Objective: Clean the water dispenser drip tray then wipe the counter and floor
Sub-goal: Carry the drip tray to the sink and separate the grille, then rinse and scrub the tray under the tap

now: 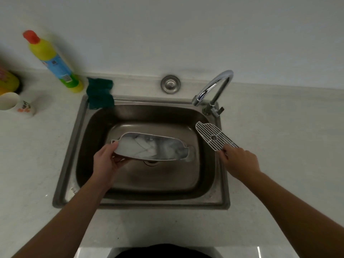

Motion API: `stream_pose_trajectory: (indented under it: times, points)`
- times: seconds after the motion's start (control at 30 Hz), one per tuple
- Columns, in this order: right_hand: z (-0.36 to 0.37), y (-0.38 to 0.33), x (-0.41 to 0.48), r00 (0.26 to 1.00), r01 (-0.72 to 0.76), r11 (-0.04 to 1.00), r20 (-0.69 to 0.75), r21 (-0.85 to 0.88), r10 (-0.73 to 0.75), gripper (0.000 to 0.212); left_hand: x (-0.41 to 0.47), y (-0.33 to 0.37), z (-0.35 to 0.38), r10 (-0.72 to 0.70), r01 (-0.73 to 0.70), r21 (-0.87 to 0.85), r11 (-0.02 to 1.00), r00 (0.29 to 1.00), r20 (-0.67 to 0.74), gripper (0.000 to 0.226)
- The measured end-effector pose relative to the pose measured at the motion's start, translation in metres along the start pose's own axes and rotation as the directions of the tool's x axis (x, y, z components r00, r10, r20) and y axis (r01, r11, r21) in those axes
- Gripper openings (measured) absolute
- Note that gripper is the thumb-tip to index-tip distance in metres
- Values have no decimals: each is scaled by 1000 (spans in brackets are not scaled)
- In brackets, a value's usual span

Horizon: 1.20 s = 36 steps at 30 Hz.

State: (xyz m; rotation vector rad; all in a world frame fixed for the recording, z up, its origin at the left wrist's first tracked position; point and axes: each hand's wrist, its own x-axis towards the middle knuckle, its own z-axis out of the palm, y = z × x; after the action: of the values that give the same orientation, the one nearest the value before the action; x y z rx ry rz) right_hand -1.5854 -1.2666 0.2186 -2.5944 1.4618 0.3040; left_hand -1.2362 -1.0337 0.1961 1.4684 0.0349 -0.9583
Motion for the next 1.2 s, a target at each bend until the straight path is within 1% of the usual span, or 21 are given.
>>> stream_pose_trajectory:
  times: [0.1,0.2,0.3,0.4,0.47,0.53,0.6,0.7,0.77,0.83,0.87,0.9,0.93,0.97,1.0,1.1,1.13,1.17,1.2]
  points:
    - [16,20,-4,998,-42,999,-48,-22,41,30,-5,2,0,63,-63,65,996,998,6,40]
    - [28,29,-6,995,-41,999,-91,-31,39,32,-9,6,0,124,-125,115,985,992,22,34]
    - [35,29,-4,993,-52,998,-107,-39,48,33,-17,16,7,193,-198,163,967,980,46,37]
    - [40,30,-4,991,-65,997,-121,-44,59,32,-29,30,16,313,-335,249,909,942,123,35]
    - [44,35,-5,992,-71,995,-108,-65,63,29,-37,39,23,427,-477,366,800,879,212,32]
    - [48,39,-6,993,-86,993,-93,-77,79,29,-45,46,30,520,-603,492,628,796,311,36]
    - [49,40,-6,992,-97,994,-90,-58,91,29,-52,55,39,561,-681,553,480,723,402,43]
    - [49,39,-5,989,-116,993,-89,-8,115,28,-59,68,44,551,-778,563,281,611,569,59]
    - [49,38,-6,986,-133,991,-93,28,135,27,-58,74,42,495,-816,563,134,547,675,67]
    - [49,37,-7,984,-149,987,-85,54,154,28,-54,77,39,438,-805,593,2,534,723,76]
    - [49,38,-8,983,-161,985,-76,64,166,28,-52,77,37,425,-797,603,-36,534,731,79]
    - [48,38,-8,981,-175,982,-67,76,181,28,-50,75,36,425,-796,604,-45,532,732,79]
    - [47,37,-9,979,-190,978,-60,90,196,29,-49,74,35,439,-800,600,-15,534,723,77]
    - [45,37,-10,975,-206,973,-56,104,213,29,-49,72,35,467,-802,595,52,546,696,72]
    - [42,36,-11,971,-224,968,-55,117,231,30,-48,69,34,503,-794,590,146,573,647,66]
    - [25,25,-7,955,-267,952,-94,149,282,34,-44,58,29,597,-697,564,442,698,395,44]
    - [17,20,-2,949,-268,947,-124,177,291,33,-44,53,26,592,-645,532,548,749,298,36]
    - [7,14,6,943,-259,940,-151,222,296,31,-44,48,24,556,-580,466,669,806,204,31]
    - [-2,7,16,939,-245,929,-172,276,299,29,-44,43,22,488,-497,358,790,864,121,28]
